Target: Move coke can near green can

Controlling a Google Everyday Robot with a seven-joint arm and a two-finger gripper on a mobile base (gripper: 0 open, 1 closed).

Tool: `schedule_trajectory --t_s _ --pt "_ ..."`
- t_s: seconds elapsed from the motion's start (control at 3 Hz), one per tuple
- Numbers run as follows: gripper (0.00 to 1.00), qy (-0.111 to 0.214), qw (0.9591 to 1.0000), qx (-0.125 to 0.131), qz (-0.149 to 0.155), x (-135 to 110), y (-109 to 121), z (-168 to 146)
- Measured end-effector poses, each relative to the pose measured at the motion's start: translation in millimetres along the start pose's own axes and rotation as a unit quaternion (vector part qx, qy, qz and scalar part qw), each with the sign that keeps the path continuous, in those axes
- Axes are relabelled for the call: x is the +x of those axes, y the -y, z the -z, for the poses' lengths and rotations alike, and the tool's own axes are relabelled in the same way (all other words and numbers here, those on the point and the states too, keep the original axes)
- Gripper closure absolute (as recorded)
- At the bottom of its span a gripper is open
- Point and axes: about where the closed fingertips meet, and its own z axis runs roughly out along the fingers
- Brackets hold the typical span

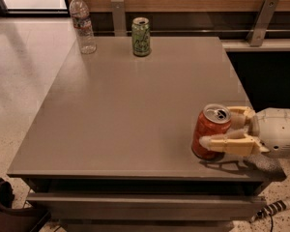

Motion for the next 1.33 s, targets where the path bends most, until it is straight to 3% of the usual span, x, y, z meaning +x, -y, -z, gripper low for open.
schedule_trajectory --t_s 0.67,1.0,1.33 --pt "0.93 -0.001 1.0 -0.003 0.002 -1.8 -1.2 -3.2" --pt "1.0 -0.001 1.0 -0.005 0.002 -2.6 -1.7 -4.5" --pt "1.0 -0.004 0.9999 -0.008 0.005 -9.5 0.3 -6.5"
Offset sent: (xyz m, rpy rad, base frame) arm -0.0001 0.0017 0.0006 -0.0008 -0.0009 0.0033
